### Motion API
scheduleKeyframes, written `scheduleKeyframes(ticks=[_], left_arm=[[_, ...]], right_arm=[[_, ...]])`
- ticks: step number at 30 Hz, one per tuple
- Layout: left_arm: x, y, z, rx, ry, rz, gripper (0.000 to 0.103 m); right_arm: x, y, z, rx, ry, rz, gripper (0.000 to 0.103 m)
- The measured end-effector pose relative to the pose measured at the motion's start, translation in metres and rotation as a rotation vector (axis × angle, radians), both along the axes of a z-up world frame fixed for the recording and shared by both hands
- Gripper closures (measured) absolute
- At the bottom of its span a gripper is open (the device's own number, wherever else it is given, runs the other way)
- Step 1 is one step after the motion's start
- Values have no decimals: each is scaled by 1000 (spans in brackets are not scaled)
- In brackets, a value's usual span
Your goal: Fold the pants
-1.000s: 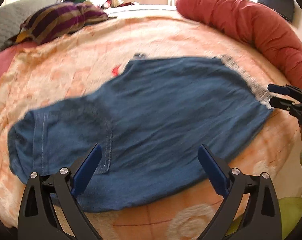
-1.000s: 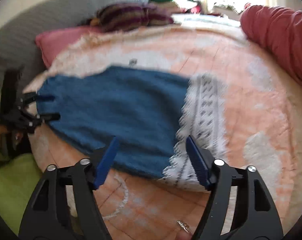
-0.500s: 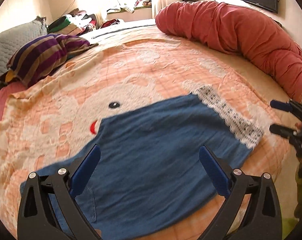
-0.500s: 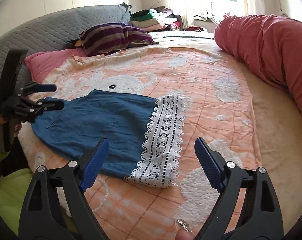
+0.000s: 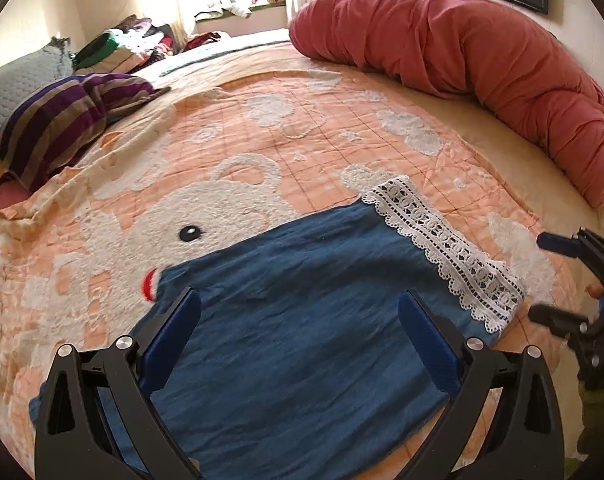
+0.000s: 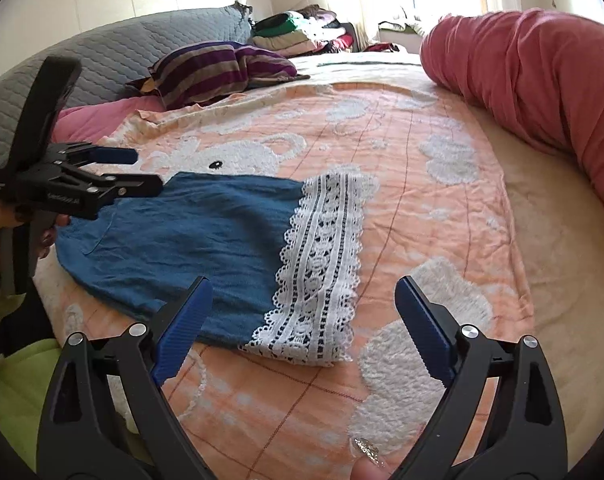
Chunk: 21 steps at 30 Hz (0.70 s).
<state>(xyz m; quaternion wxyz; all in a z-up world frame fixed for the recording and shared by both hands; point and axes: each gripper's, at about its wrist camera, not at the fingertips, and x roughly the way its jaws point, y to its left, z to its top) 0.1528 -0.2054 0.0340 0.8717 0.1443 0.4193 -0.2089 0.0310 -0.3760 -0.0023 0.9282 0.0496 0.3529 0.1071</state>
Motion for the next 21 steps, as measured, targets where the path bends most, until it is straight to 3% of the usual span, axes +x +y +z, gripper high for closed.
scheduleKeyframes(ticks=[10,19,21], left_arm=[[57,-48,-18,27,37,-118,5],[104,-87,-51,9,99,-223,5],[113,-91,-60,11,123,-236,5]], right_arm=[[10,1,-22,44,64,-12,17],[19,3,-40,93,109,-33,17],[21,2,-42,121,113,-30,32]])
